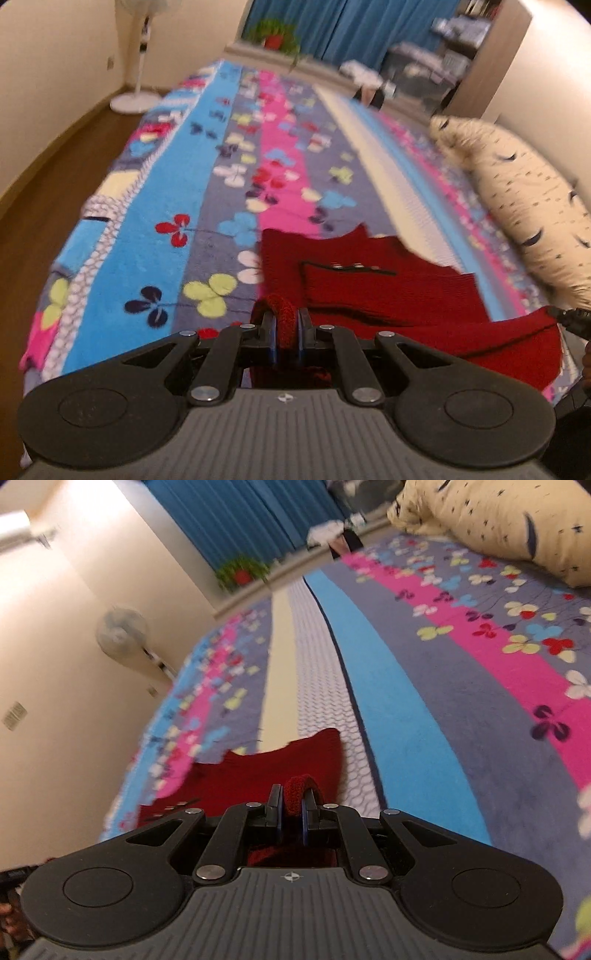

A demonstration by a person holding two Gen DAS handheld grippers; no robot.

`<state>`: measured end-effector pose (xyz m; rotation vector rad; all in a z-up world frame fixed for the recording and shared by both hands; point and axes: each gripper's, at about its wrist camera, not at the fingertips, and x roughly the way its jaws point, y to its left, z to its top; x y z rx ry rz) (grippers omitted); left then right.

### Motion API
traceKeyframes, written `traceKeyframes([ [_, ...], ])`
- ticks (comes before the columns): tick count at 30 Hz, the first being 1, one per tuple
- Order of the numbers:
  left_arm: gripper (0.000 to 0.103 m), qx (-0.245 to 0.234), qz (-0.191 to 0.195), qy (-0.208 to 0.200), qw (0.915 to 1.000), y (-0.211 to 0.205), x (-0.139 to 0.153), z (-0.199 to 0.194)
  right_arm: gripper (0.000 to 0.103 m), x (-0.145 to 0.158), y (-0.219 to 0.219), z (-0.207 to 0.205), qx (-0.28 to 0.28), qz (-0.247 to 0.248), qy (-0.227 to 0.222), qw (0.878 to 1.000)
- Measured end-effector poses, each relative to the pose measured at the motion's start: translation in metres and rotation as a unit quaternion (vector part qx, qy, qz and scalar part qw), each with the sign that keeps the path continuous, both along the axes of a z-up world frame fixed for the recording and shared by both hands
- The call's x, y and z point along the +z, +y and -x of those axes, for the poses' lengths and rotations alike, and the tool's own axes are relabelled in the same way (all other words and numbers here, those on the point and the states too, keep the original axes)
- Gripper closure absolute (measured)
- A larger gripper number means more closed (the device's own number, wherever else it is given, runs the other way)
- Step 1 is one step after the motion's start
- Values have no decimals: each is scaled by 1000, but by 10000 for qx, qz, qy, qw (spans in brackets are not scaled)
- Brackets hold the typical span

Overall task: Fold small clothes
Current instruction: 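Lift the folded end with both grippers and fold it toward the collar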

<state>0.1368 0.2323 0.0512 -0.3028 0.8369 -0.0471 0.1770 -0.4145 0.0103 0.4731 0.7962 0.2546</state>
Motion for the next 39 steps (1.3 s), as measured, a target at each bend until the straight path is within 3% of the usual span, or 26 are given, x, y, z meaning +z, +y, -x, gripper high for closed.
traceKeyframes([
  [3,92,140,133,371,9991,8,-39,-35,94,-35,13,-42,17,291,379,9989],
  [6,90,379,410,842,9949,21,-73,-50,94,-66,17,-56,-117,328,647,9973],
  [9,78,471,588,773,9942,30,-72,-51,89,-70,16,-62,-224,255,626,9975],
  [10,70,540,567,730,9943,33,-70,-49,83,-68,14,-62,-302,311,554,9975],
  [13,62,834,611,456,9936,45,-57,-39,75,-53,-10,-51,-996,147,116,9948],
  [16,54,877,319,506,9943,50,-52,-29,75,-50,-33,-40,-1235,-163,-66,9922],
  [20,51,459,-468,1118,9916,36,-66,-29,74,-71,-24,-43,-429,59,493,9978],
  [22,50,261,-488,1122,9921,29,-68,-31,72,-78,-8,-45,21,286,632,9976],
  [25,45,88,-453,1080,9931,19,-71,-39,54,-85,19,-50,536,726,702,9934],
  [26,44,32,-463,1059,9933,15,-72,-45,54,-88,27,-53,629,801,723,9922],
  [32,44,-233,-340,1001,9941,4,-92,-75,54,-88,43,-70,512,732,664,9938],
  [39,44,-54,-75,835,9965,8,-101,-92,54,-91,40,-85,273,628,601,9958],
])
